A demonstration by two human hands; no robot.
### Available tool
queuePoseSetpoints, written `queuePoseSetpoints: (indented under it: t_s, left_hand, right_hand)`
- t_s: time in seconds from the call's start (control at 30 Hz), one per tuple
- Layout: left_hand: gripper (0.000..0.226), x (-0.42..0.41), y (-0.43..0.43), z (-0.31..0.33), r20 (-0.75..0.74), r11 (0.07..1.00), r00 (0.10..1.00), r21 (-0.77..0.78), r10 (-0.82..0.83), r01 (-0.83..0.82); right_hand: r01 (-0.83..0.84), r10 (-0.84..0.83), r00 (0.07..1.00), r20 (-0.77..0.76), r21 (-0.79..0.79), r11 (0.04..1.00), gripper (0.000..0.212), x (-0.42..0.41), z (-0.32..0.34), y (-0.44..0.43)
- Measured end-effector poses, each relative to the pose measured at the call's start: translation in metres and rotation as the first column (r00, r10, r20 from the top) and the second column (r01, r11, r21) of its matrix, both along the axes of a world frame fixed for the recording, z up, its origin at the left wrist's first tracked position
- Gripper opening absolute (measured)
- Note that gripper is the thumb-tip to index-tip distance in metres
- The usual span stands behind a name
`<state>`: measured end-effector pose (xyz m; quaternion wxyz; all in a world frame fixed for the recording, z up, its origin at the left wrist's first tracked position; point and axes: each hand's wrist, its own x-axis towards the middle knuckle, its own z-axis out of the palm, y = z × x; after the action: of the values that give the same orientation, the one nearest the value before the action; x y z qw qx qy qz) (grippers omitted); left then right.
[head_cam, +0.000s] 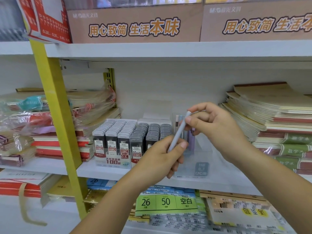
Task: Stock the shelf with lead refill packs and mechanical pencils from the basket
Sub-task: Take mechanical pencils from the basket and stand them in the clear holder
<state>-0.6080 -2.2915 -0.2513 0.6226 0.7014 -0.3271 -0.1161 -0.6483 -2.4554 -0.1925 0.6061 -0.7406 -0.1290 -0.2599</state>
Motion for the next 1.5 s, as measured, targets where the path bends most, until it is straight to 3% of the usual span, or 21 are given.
queuePoseSetpoints:
  t_s: [0.2, 0.3, 0.4, 0.53, 0.67, 0.77, 0.87, 1.03, 1.2, 1.5]
  left_hand:
    - [0.016, 0.005, 0.015, -0.001, -0.061, 0.959, 0.987, -0.233, 0.149, -0.160]
    - [0.017, 0.008, 0.021, 0.000, -0.123, 0.894, 0.965, -0.365, 0.230, -0.260]
    - [0.018, 0.010, 0.023, 0.004, -0.121, 0.869, 0.956, -0.400, 0.266, -0.292]
    - [0.025, 0.006, 0.019, 0.022, 0.116, 0.944, 0.967, -0.269, 0.228, -0.191]
    - [0.040, 0.008, 0.012, 0.038, 0.384, 0.964, 0.886, -0.154, 0.259, -0.214]
    - [0.054, 0.013, 0.010, 0.033, 0.611, 0.924, 0.726, -0.022, 0.315, -0.382]
    - [0.065, 0.019, 0.013, 0.013, 0.797, 0.815, 0.572, 0.194, 0.193, -0.545]
    - [0.058, 0.026, 0.013, -0.007, 0.874, 0.752, 0.484, 0.294, 0.037, -0.590]
    - [0.053, 0.026, 0.014, -0.008, 0.899, 0.749, 0.437, 0.261, 0.041, -0.608]
    - [0.052, 0.029, 0.013, -0.011, 0.898, 0.761, 0.433, 0.228, 0.077, -0.608]
  right_hand:
    - [0.075, -0.083, 0.996, 0.041, 0.165, 0.983, 0.015, -0.004, 0.010, -0.026]
    - [0.057, -0.068, 0.991, -0.115, -0.102, 0.993, 0.013, -0.012, 0.006, -0.036]
    - [0.004, -0.125, 0.962, -0.244, -0.444, 0.896, 0.012, -0.021, 0.007, -0.036]
    - [0.019, -0.133, 0.976, -0.172, -0.540, 0.842, 0.008, -0.022, 0.016, -0.018]
    - [-0.061, -0.002, 0.991, -0.137, -0.457, 0.887, 0.034, -0.018, 0.015, -0.007]
    - [-0.010, -0.002, 0.999, -0.039, -0.308, 0.951, 0.058, -0.014, 0.020, -0.022]
    - [0.156, -0.131, 0.985, 0.111, -0.265, 0.952, 0.055, -0.005, 0.023, -0.037]
    - [0.293, -0.205, 0.947, 0.245, -0.410, 0.864, 0.037, 0.019, 0.006, -0.035]
    - [0.400, -0.286, 0.916, 0.280, -0.621, 0.674, 0.033, 0.035, -0.010, -0.036]
    - [0.385, -0.272, 0.923, 0.273, -0.667, 0.638, 0.038, 0.040, -0.022, -0.037]
